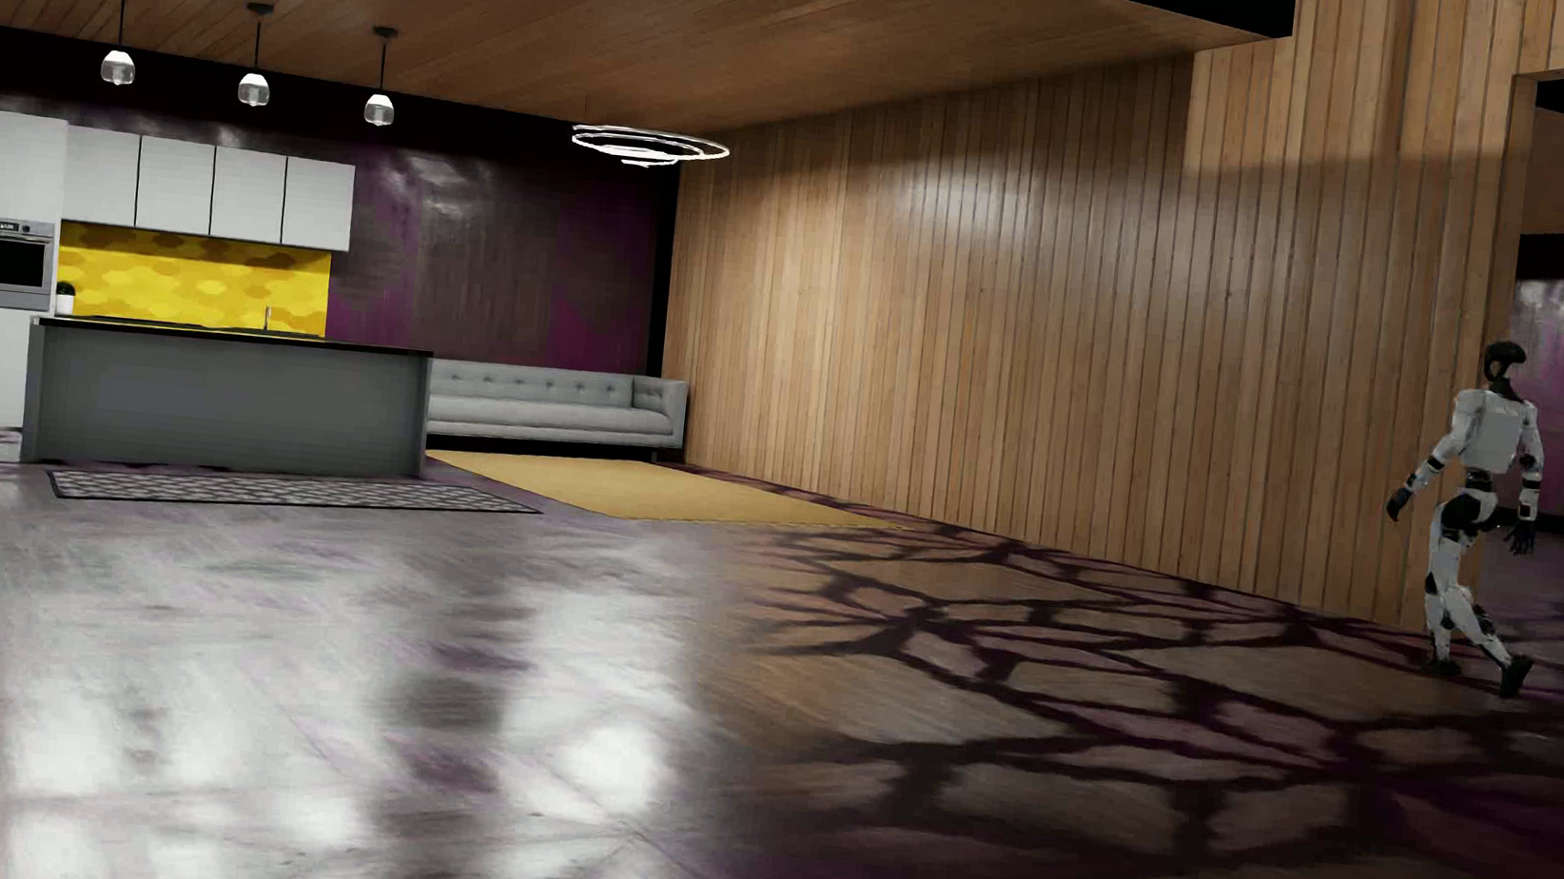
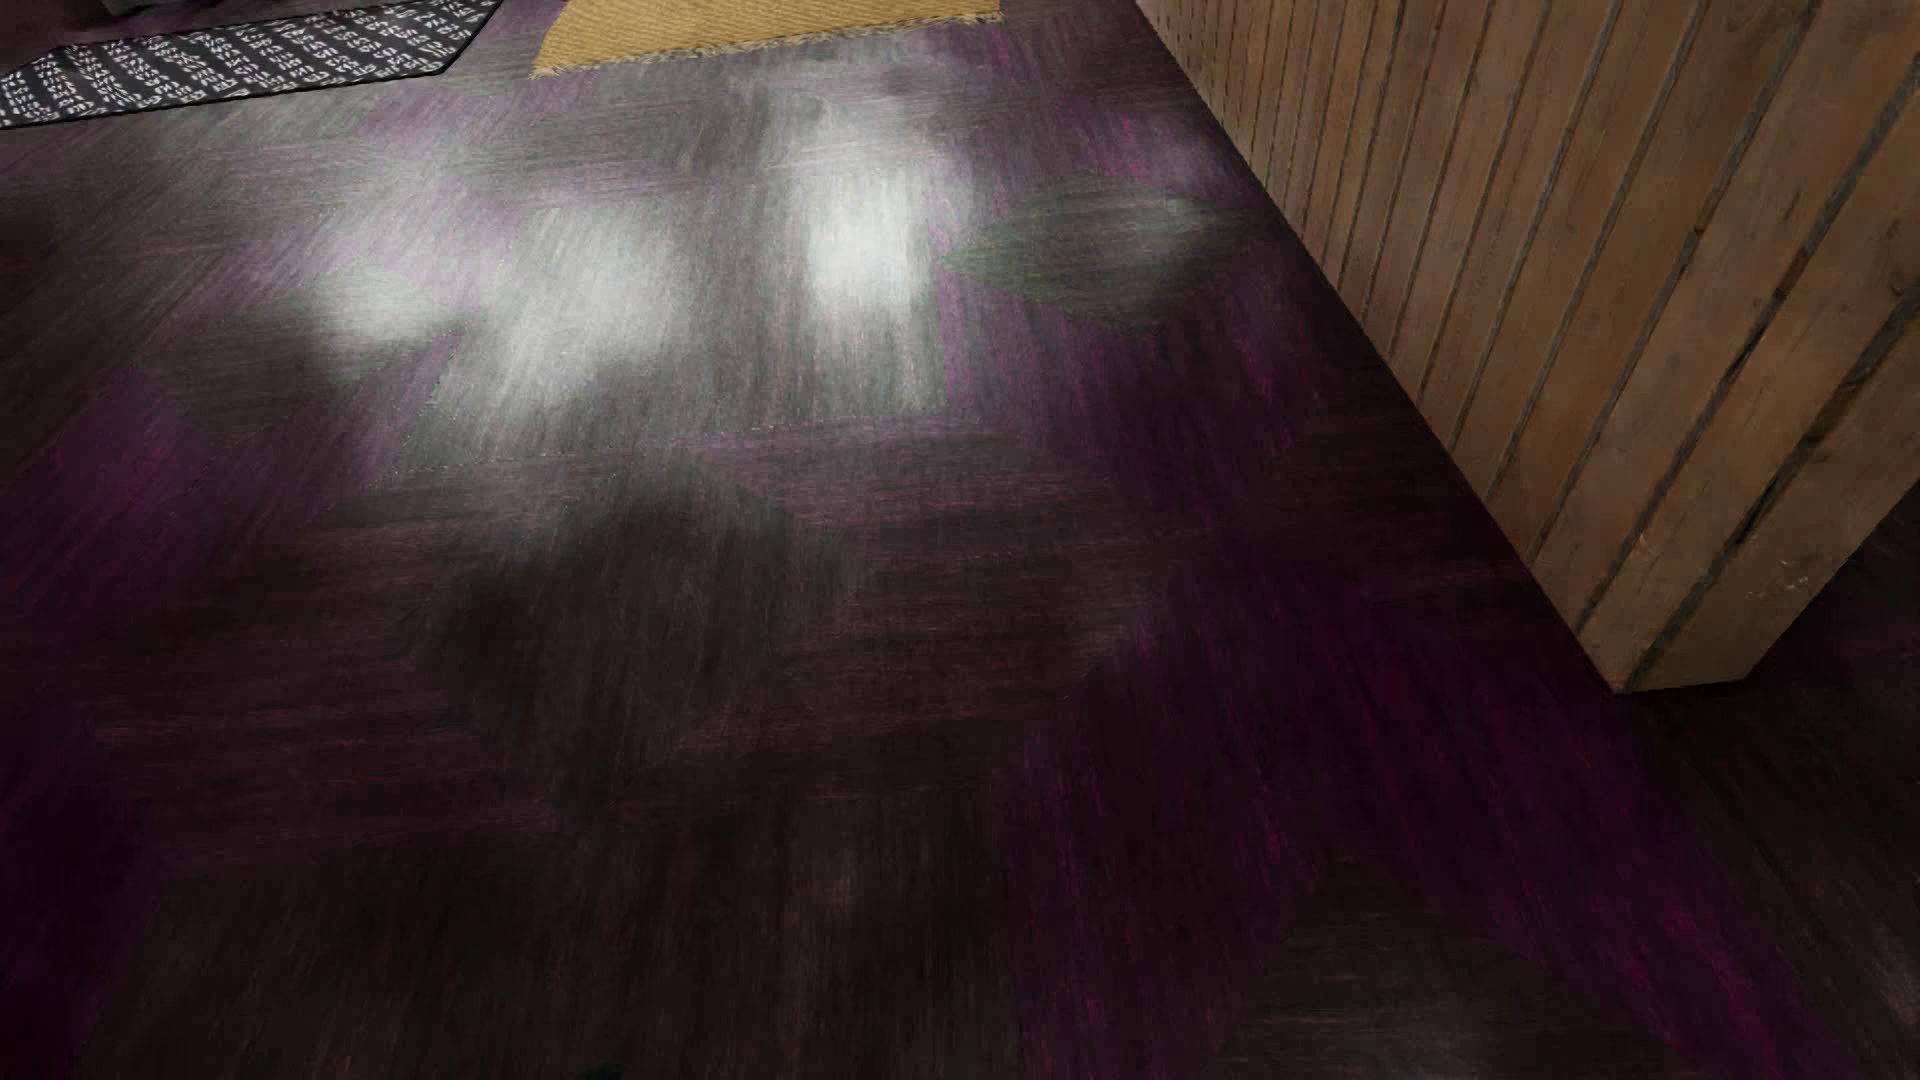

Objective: Walk forward

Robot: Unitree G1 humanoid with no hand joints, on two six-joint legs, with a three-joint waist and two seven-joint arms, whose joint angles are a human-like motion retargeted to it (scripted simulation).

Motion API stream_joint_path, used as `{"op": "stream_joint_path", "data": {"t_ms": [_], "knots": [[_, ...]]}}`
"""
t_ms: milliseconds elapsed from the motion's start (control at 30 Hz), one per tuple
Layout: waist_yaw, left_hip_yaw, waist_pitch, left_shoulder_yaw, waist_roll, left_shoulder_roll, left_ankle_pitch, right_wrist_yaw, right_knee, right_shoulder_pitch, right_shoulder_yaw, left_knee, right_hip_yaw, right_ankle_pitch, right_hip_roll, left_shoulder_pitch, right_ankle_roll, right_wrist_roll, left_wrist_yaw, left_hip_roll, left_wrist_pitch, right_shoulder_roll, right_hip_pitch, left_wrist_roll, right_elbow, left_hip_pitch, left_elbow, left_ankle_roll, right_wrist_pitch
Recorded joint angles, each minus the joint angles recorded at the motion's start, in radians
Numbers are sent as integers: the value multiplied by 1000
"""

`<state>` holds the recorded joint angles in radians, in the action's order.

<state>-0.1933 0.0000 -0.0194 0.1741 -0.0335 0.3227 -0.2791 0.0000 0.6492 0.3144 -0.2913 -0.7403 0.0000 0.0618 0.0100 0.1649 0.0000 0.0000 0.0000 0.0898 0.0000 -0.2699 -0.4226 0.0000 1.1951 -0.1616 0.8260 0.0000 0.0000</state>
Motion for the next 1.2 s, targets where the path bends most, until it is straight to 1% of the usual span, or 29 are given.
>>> {"op": "stream_joint_path", "data": {"t_ms": [33, 67, 133, 167, 200, 300, 333, 367, 400, 433, 467, 500, 533, 567, 600, 667, 700, 733, 800, 867, 900, 933, 967, 1000, 1033, 1067, 1133, 1167, 1200], "knots": [[20, 0, 3, 34, 10, -6, -105, 0, 4, -12, 4, -175, 0, -43, -18, 15, 0, 0, 0, 14, 0, -1, 32, 0, -10, 113, 16, 0, 0], [56, 0, -5, 76, 20, -2, -109, 0, 0, -26, -5, -335, 0, -81, -37, 26, 0, 0, 0, 20, 0, -3, 81, 0, -31, 214, 33, 0, 0], [139, 0, -20, 121, 41, -10, 1, 0, -50, -60, -11, -502, 0, -122, -53, 65, 0, 0, 0, 14, 0, -14, 230, 0, -87, 380, 57, 0, 0], [188, 0, -24, 149, 57, -13, 8, 0, -76, -87, -9, -467, 0, -135, -44, 83, 0, 0, 0, 22, 0, -21, 299, 0, -111, 448, 71, 0, 0], [239, 0, -32, 163, 68, -14, -39, 0, -92, -112, -3, -409, 0, -159, -35, 106, 0, 0, 0, 10, 0, -31, 361, 0, -148, 517, 76, 0, 0], [344, 0, -36, 213, 89, -12, -236, 0, -145, -181, 30, 47, 0, -229, -4, 158, 0, 0, 0, 1, 0, -63, 529, 0, -265, 605, 77, 0, 0], [361, 0, -34, 229, 86, -12, -191, 0, -155, -196, 43, 191, 0, -274, -10, 173, 0, 0, 0, -4, 0, -72, 586, 0, -299, 610, 82, 0, 0], [374, 0, -28, 250, 86, -18, 84, 0, -156, -222, 56, 288, 0, -302, -8, 177, 0, 0, 0, 0, 0, -80, 621, 0, -321, 599, 99, 0, 0], [405, 0, -27, 258, 93, -21, 312, 0, -136, -233, 74, 419, 0, -302, 8, 184, 0, 0, 0, 10, 0, -82, 646, 0, -332, 575, 113, 0, 0], [416, 0, -27, 271, 96, -26, 369, 0, -115, -242, 81, 303, 0, -278, 20, 191, 0, 0, 0, 21, 0, -84, 671, 0, -339, 588, 133, 0, 0], [411, 0, -22, 285, 102, -31, 174, 0, -61, -243, 89, 292, 0, -211, 30, 194, 0, 0, 0, 48, 0, -84, 675, 0, -334, 616, 150, 0, 0], [403, 0, -14, 288, 115, -37, 39, 0, 1, -230, 95, 255, 0, -77, 44, 200, 0, 0, 0, 75, 0, -76, 670, 0, -320, 629, 174, 0, 0], [378, 0, -8, 288, 125, -38, -10, 0, 135, -203, 96, 204, 0, 126, 63, 204, 0, 0, 0, 101, 0, -65, 637, 0, -291, 614, 194, 0, 0], [371, 0, -2, 275, 141, -31, 27, 0, 303, -184, 75, 182, 0, 290, 88, 200, 0, 0, 0, 120, 0, -57, 542, 0, -269, 576, 191, 0, 0], [343, 0, -2, 269, 151, -25, 66, 0, 474, -178, 35, 169, 0, 303, 104, 189, 0, 0, 0, 147, 0, -54, 427, 0, -244, 542, 185, 0, 0], [282, 0, -21, 222, 139, -15, 178, 0, 697, -158, -11, 199, 0, -48, 94, 166, 0, 0, 0, 157, 0, -46, 256, 0, -204, 380, 142, 0, 0], [239, 0, -27, 208, 131, -7, 242, 0, 722, -146, -26, 221, 0, -111, 87, 144, 0, 0, 0, 153, 0, -42, 175, 0, -177, 297, 131, 0, 0], [184, 0, -25, 192, 117, 3, 309, 0, 689, -128, -43, 239, 0, -126, 78, 132, 0, 0, 0, 138, 0, -38, 107, 0, -156, 223, 109, 0, 0], [91, 0, -30, 171, 96, 30, 442, 0, 457, -89, -40, 305, 0, -98, 76, 87, 0, 0, 0, 97, 0, -37, 16, 0, -151, 67, 54, 0, 0], [30, 0, -17, 145, 84, 53, 553, 0, 76, -46, -7, 324, 0, 2, 85, 38, 0, 0, 0, 70, 0, -36, -24, 0, -183, -24, -3, 0, 0], [4, 0, 1, 128, 82, 62, 585, 0, -62, -33, -15, 323, 0, -9, 93, 11, 0, 0, 0, 63, 0, -36, -23, 0, -169, -49, -19, 0, 0], [-15, 0, 11, 105, 76, 66, 597, 0, -456, -20, -19, 319, 0, 116, 93, -17, 0, 0, 0, 40, 0, -34, -1, 0, -158, -79, -30, 0, 0], [-24, 0, 17, 80, 70, 63, 564, 0, -210, -14, -20, 311, 0, 40, 92, -38, 0, 0, 0, 30, 0, -33, -33, 0, -139, -91, -30, 0, 0], [-28, 0, 14, 67, 61, 59, 499, 0, -131, -7, -44, 295, 0, 39, 78, -51, 0, 0, 0, 8, 0, -29, -52, 0, -105, -122, -24, 0, 0], [-24, 0, 17, 56, 49, 50, 369, 0, -62, -14, -83, 242, 0, 77, 65, -46, 0, 0, 0, 5, 0, -24, -73, 0, -55, -121, -16, 0, 0], [-27, 0, 15, 48, 35, 33, 198, 0, 9, -13, -99, 133, 0, 63, 52, -24, 0, 0, 0, -7, 0, -21, -55, 0, -28, -117, -3, 0, 0], [-20, 0, 24, 102, 38, 26, -99, 0, 76, -11, -82, -165, 0, -57, 17, 1, 0, 0, 0, -34, 0, -16, -3, 0, -51, 47, 9, 0, 0], [2, 0, 12, 148, 44, 34, -192, 0, 81, -21, -91, -345, 0, -118, -12, 9, 0, 0, 0, -41, 0, -12, 47, 0, -72, 166, 6, 0, 0], [31, 0, 5, 164, 55, 31, -123, 0, 78, -32, -87, -474, 0, -156, -20, 22, 0, 0, 0, -36, 0, -15, 105, 0, -100, 249, 7, 0, 0]]}}
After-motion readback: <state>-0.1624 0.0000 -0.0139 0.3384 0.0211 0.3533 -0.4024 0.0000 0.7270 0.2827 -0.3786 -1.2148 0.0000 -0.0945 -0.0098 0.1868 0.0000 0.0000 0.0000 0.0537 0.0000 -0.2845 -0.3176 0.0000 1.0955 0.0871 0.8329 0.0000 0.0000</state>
